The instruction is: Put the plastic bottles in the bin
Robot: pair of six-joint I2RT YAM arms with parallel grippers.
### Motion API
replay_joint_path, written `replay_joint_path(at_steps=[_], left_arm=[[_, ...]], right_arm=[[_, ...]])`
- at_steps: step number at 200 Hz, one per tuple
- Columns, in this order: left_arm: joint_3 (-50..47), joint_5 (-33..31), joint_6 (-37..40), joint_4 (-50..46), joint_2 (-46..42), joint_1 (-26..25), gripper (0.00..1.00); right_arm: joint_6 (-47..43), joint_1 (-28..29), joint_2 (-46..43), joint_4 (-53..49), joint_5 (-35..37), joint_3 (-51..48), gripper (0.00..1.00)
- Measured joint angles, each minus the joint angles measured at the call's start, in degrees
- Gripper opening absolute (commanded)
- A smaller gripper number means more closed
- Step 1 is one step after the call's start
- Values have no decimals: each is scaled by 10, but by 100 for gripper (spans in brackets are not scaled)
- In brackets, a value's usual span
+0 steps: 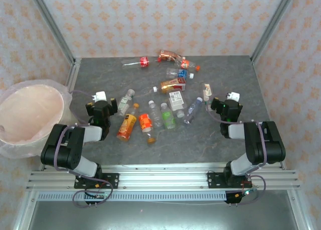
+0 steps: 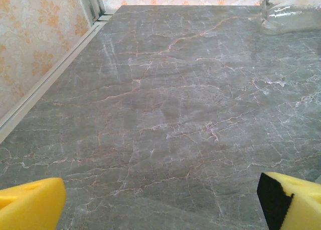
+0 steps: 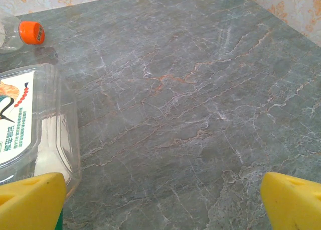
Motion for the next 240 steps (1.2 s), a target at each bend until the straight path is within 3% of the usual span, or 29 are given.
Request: replay_joint_path(at_steps=[195,240], left_arm=[[1,19,9,-2,0,0,100],[45,27,15,-103,-46,-10,100]], right_arm=[[0,0,-1,0,1,0,99],[0,0,-74,-44,14,0,99]])
